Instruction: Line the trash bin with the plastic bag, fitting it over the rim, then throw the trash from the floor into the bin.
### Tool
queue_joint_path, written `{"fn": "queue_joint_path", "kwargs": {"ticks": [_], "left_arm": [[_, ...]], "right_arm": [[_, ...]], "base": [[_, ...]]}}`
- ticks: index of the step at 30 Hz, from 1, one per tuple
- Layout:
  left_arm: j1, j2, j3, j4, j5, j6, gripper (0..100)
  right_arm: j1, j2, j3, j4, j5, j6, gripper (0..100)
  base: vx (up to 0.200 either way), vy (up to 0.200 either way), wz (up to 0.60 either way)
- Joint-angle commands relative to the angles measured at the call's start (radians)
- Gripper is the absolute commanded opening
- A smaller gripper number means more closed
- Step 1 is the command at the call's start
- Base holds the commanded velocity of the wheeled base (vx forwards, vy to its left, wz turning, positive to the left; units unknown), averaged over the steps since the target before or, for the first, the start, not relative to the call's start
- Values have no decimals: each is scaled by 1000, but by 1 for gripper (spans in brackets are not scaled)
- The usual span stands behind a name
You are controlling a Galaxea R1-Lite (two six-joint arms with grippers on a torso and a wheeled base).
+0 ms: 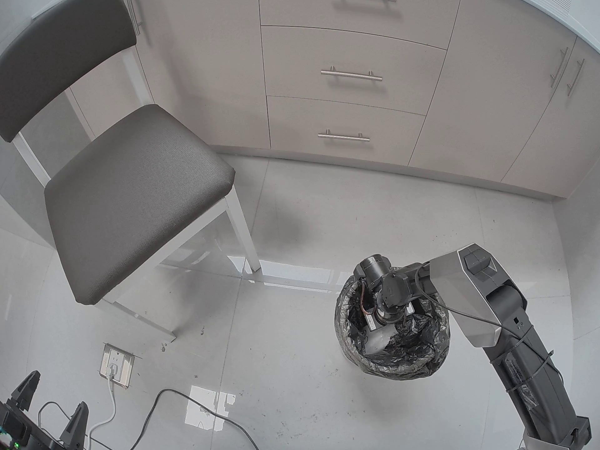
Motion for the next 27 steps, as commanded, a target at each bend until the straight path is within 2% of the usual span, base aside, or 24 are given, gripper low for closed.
{"fn": "queue_joint_path", "kwargs": {"ticks": [1,7,14,15,16,24,27], "left_arm": [[0,0,17,0,0,0,100],[0,0,17,0,0,0,100],[0,0,17,0,0,-2,100],[0,0,17,0,0,-2,100],[0,0,17,0,0,-2,100],[0,0,17,0,0,-2,100],[0,0,17,0,0,-3,100]], "right_arm": [[-1,22,0,-4,0,1,0],[-1,8,0,-3,0,3,0],[10,-131,0,66,-1,4,0],[12,-191,0,149,0,7,0],[12,-205,0,169,0,7,0],[-24,-454,0,778,14,-25,0],[-42,-504,0,868,12,-23,0]], "base": [[0,0,0],[0,0,0],[0,0,0],[0,0,0],[0,0,0],[0,0,0],[0,0,0]]}}
